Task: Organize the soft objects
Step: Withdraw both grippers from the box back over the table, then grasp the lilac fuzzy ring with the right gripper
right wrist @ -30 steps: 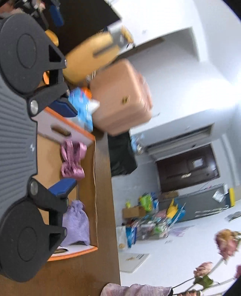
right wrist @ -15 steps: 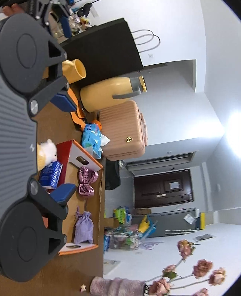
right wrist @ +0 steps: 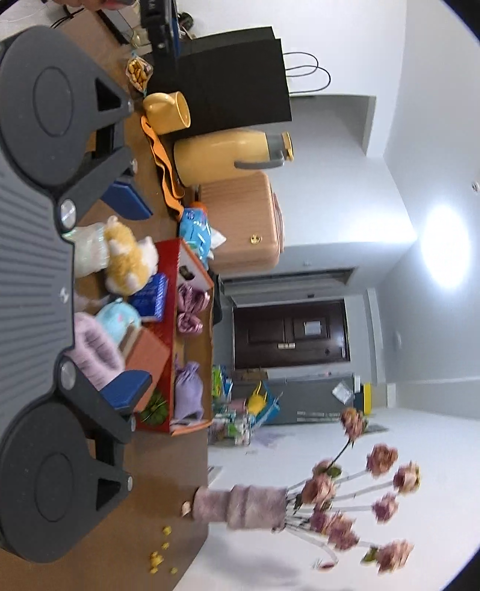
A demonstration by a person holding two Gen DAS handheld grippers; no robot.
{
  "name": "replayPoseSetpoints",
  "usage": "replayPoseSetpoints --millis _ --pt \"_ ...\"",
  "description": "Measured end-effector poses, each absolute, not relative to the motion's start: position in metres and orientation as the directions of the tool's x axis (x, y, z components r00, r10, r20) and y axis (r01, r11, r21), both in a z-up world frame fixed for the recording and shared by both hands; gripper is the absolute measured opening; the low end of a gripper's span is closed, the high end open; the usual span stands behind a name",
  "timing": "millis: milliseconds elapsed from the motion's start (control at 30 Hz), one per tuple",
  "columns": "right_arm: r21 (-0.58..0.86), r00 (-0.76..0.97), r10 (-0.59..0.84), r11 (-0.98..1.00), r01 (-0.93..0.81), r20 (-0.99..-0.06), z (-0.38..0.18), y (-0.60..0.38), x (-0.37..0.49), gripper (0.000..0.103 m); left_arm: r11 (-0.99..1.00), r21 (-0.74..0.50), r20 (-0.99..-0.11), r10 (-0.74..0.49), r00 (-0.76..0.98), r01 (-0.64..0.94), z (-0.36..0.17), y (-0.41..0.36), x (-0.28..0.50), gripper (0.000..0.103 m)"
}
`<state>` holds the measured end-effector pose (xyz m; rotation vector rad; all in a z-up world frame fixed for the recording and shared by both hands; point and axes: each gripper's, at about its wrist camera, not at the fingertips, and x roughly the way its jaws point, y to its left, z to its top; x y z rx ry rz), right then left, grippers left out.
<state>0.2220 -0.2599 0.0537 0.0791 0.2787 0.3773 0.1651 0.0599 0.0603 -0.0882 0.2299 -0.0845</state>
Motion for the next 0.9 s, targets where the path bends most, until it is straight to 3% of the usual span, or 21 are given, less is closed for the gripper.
replayPoseSetpoints --millis 233,600,900 --pt "0.094 0.932 0.279 0.96 -0.264 -0.229 0.034 -0.266 0.171 0.099 0.989 -0.108 -0.256 -0.123 0.959 0.099 0.044 0.05 0.156 0.101" --pt "0.132 0.904 0.307 0.951 -0.279 -0.297 0.01 -0.257 0.162 0.099 0.989 -0.084 -0.327 -0.143 0.934 0.122 0.024 0.026 0.149 0.101" --pt "0.155 0.885 0.308 0.95 -0.27 -0.348 -0.001 -0.257 0.201 0.097 0.986 -0.088 -0.379 -0.165 0.91 0.142 0.012 0.017 0.19 0.101"
